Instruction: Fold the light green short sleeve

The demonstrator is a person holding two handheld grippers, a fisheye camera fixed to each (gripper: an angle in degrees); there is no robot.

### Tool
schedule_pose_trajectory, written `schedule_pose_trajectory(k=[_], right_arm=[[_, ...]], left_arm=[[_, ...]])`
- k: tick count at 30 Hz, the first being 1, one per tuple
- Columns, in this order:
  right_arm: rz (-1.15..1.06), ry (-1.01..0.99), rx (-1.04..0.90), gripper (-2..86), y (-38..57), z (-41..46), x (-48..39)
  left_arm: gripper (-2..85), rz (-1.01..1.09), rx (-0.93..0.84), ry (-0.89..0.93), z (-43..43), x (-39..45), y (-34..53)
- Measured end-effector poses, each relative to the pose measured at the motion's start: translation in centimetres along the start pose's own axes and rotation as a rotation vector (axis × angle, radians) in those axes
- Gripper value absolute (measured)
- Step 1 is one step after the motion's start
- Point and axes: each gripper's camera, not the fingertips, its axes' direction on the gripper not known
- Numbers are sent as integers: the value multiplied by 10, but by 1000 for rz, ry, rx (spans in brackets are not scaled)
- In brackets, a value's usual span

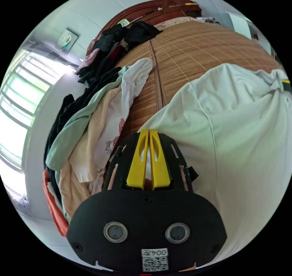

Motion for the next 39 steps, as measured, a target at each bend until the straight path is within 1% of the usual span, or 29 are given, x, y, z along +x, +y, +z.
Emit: schedule_pose_trajectory(k=[2,3,5,7,8,9,12,13,14,16,18,21,23,27,29,31,33,35,37,39], right_arm=[[1,0,-22,-7,-8,-8,2],[-21,5,15,-6,-5,-25,-1],[-66,3,85,-6,15,-61,-8],[-135,31,137,-5,70,-109,-22],[-152,34,142,-5,89,-121,-27],[-180,40,131,-6,131,-141,-37],[-188,51,84,-7,247,-175,-63],[-166,45,59,-7,293,-182,-75],[-153,46,45,-7,316,-184,-82],[-90,75,-3,-7,394,-184,-111],[-60,104,-38,-7,437,-175,-133],[0,102,-118,-7,475,-147,-152],[23,98,-68,-7,486,-139,-160],[66,140,-8,-7,499,-128,-177],[61,194,27,-6,507,-122,-190],[43,285,113,-7,523,-110,-211],[3,356,157,-7,533,-101,-226],[-11,395,175,-7,541,-96,-234],[26,375,179,-8,551,-93,-237],[40,343,200,-8,561,-91,-237]], left_arm=[[8,-20,89,50,-27,-10,18],[8,-20,115,58,-38,-13,27],[7,31,199,91,-84,-19,80],[7,81,226,86,-122,-23,131],[7,108,228,92,-149,-26,169],[7,117,219,104,-162,-28,189],[7,145,126,241,-228,-29,305],[7,154,114,250,-237,-26,323],[7,169,93,254,-252,-19,357],[7,169,61,263,-268,-6,398],[8,159,56,339,-274,8,433],[8,151,46,328,-266,24,449],[9,180,5,275,-253,40,455],[10,190,47,218,-250,50,465],[11,196,63,188,-249,54,472],[11,224,60,182,-248,54,473],[13,247,42,253,-251,46,474],[16,210,81,397,-274,25,487],[20,188,106,426,-292,15,506],[28,181,65,465,-299,13,525]])
